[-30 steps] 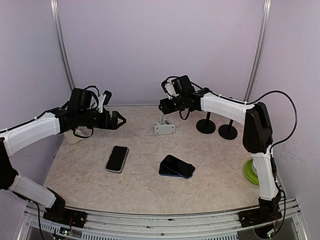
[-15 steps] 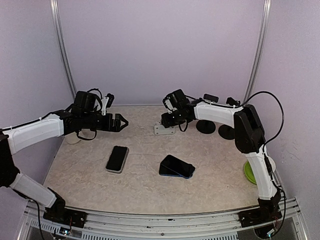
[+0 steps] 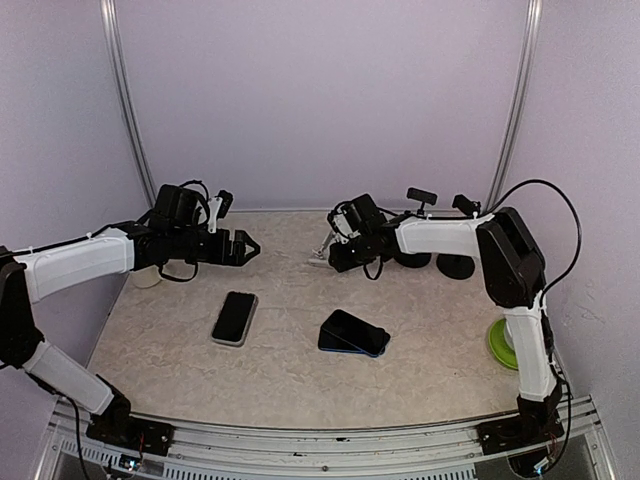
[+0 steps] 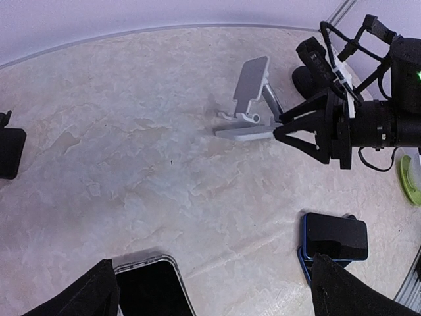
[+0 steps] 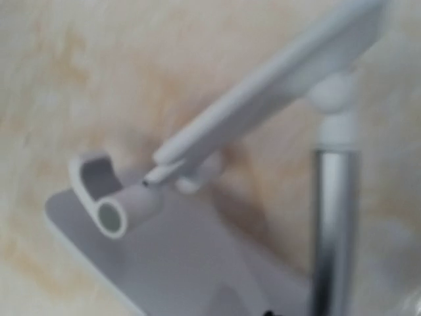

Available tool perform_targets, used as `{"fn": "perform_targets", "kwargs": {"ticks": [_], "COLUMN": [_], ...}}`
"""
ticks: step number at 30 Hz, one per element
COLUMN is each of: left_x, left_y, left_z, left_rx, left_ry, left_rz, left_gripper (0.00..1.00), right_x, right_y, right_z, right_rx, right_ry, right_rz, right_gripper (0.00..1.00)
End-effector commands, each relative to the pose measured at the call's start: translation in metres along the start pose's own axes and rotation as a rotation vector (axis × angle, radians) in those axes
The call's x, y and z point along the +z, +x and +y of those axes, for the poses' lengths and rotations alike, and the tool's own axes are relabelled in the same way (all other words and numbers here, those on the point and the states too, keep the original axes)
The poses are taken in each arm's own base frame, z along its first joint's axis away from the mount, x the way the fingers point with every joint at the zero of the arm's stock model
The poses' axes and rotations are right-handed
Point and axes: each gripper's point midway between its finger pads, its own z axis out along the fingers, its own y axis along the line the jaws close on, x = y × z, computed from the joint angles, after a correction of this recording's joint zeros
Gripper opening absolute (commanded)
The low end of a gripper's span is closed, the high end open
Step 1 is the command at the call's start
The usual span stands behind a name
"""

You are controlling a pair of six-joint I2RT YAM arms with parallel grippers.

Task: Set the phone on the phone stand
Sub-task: Adjust the phone stand at the center of the board.

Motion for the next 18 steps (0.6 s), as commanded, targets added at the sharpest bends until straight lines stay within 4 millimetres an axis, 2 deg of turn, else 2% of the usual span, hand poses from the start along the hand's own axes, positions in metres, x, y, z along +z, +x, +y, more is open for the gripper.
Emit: {"fn": "perform_targets", "kwargs": {"ticks": [1,11,18], "left_x": [0.001,0.008,0.020], "left_y": [-0.009,-0.013,-0.040], "left_z": [-0.005,-0.011,-0.025], "left_rx": [0.013,0.005,0.032], "left_ry": [0.011,0.047,0.099], "left_rz": [-0.029,-0.033,-0.065], "left_gripper": [0.99,0.99,0.99], "right_x": [-0.005,-0.018,-0.014], "right_y": [0.018,0.017,0.024], "right_z": [0.012,0.008,-0.029], "right_rx": [-0.073,-0.103,-0.095], "right_ry": [-0.038,-0.015,0.171], "right_rz": [0.010,-0.019,0.023], "right_gripper": [0.35,0.36,0.38]}}
